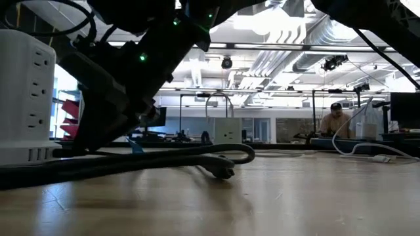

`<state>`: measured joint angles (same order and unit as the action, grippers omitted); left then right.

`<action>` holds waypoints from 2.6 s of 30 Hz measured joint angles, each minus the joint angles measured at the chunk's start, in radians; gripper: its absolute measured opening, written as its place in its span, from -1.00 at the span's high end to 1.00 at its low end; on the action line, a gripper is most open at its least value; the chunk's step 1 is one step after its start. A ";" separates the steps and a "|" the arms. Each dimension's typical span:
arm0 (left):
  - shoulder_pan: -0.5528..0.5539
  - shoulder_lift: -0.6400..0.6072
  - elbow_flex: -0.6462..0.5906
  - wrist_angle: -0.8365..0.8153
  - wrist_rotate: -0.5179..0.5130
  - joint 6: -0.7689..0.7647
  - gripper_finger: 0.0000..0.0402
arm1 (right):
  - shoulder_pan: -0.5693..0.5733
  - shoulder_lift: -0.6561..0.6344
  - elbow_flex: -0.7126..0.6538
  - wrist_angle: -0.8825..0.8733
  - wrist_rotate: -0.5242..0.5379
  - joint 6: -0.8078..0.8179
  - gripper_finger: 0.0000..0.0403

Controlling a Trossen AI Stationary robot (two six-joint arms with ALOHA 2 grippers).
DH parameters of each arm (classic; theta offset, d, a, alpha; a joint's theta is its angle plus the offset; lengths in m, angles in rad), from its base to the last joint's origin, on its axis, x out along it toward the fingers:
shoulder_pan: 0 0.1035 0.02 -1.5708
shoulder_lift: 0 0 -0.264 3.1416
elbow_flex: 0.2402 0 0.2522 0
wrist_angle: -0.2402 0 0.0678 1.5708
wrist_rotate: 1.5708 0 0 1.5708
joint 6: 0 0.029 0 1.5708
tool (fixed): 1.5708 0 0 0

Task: Insert USB
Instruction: Insert the black charger cable into the bottom white outlet extension, then return to Home Position

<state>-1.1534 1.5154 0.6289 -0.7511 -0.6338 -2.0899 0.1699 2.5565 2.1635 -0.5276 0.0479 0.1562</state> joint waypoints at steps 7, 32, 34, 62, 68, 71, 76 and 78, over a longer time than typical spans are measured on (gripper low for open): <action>0.000 0.000 0.000 -0.001 -0.003 0.000 1.00 | 0.002 0.002 -0.001 0.001 -0.035 -0.022 0.77; 0.001 -0.001 -0.001 -0.002 -0.016 0.009 1.00 | 0.008 0.024 -0.002 0.048 -0.025 -0.025 0.97; 0.001 -0.001 -0.001 0.000 -0.028 0.020 1.00 | 0.008 0.024 -0.002 0.058 -0.029 -0.004 0.98; -0.059 -0.059 0.119 -0.241 0.021 0.018 1.00 | 0.003 -0.115 0.066 -0.219 -0.008 -0.177 -0.04; -0.055 -0.226 0.177 -0.399 -0.177 0.018 1.00 | -0.021 -0.261 -0.047 -0.394 -0.002 -0.270 0.06; -0.024 -0.330 0.208 -0.407 -0.253 0.155 1.00 | -0.044 -0.393 -0.190 -0.395 -0.015 -0.269 0.14; 0.045 -0.493 0.310 -0.419 -0.336 0.469 1.00 | -0.077 -0.650 -0.524 -0.256 -0.022 -0.215 0.23; 0.076 -0.548 0.332 -0.414 -0.415 0.595 1.00 | -0.087 -0.770 -0.673 -0.155 -0.023 -0.182 0.26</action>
<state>-1.0778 0.9673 0.9605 -1.1649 -1.0487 -1.4954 0.0833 1.7862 1.4903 -0.6828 0.0251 -0.0260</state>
